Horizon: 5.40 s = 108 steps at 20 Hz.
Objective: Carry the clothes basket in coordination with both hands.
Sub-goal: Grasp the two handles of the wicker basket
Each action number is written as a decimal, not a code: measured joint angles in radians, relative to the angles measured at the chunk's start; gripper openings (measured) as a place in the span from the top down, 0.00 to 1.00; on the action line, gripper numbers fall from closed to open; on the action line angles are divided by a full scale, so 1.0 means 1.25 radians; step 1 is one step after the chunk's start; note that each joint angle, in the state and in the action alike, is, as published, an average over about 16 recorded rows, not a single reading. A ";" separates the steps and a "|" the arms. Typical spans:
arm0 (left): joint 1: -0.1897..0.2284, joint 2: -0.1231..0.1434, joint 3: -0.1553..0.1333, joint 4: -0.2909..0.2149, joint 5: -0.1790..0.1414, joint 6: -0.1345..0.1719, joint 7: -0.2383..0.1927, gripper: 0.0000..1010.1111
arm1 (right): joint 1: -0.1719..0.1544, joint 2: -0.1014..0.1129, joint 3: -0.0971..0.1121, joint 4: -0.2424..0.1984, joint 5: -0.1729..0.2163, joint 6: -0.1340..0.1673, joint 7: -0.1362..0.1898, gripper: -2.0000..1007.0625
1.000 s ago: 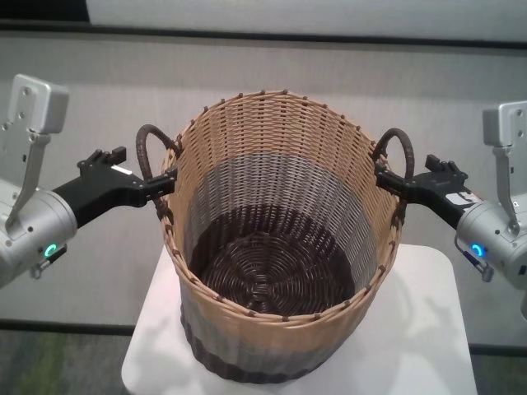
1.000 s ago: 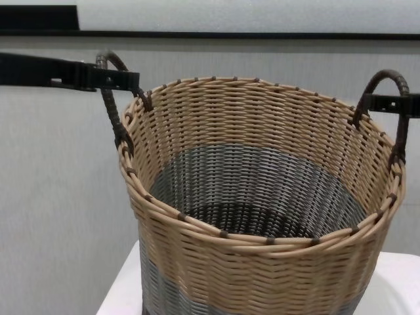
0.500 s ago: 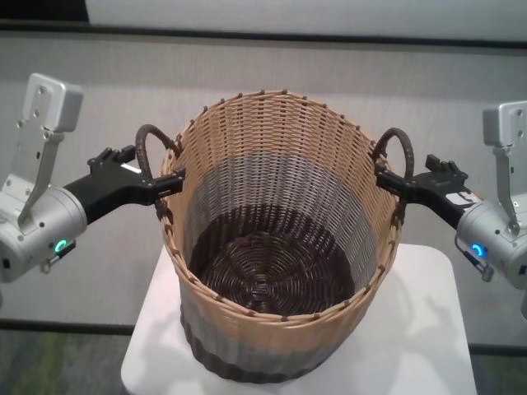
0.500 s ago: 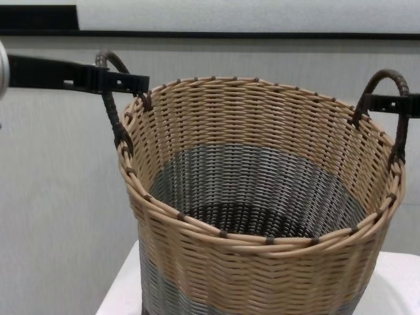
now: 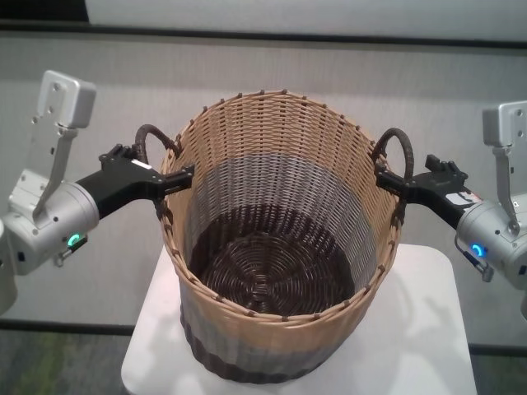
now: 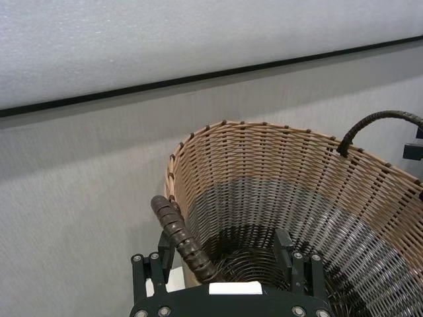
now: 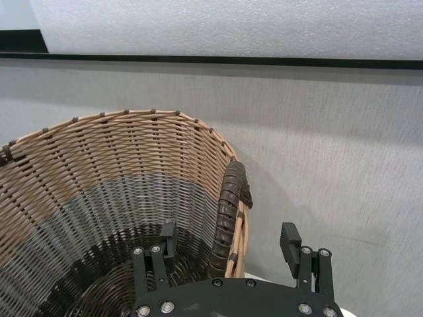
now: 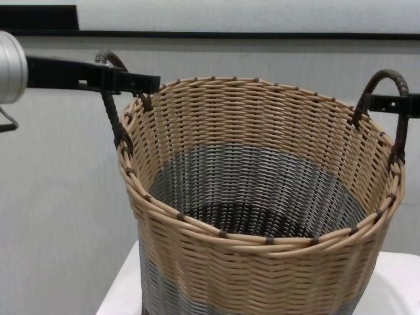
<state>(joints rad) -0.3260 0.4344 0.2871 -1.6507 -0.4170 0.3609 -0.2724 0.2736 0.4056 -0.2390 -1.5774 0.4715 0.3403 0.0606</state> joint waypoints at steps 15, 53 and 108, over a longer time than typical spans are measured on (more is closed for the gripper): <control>-0.016 -0.015 0.010 0.027 0.009 -0.009 -0.003 0.01 | 0.000 0.000 0.000 0.000 0.000 0.000 0.000 0.01; -0.013 -0.014 0.008 0.023 0.007 -0.006 -0.002 0.01 | 0.001 -0.002 0.000 0.001 -0.003 -0.001 -0.001 0.01; -0.013 -0.014 0.008 0.023 0.007 -0.006 -0.002 0.01 | 0.010 -0.031 -0.003 0.025 -0.017 -0.011 0.016 0.79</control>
<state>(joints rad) -0.3425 0.4174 0.2972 -1.6218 -0.4087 0.3529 -0.2750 0.2866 0.3663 -0.2431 -1.5467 0.4501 0.3260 0.0805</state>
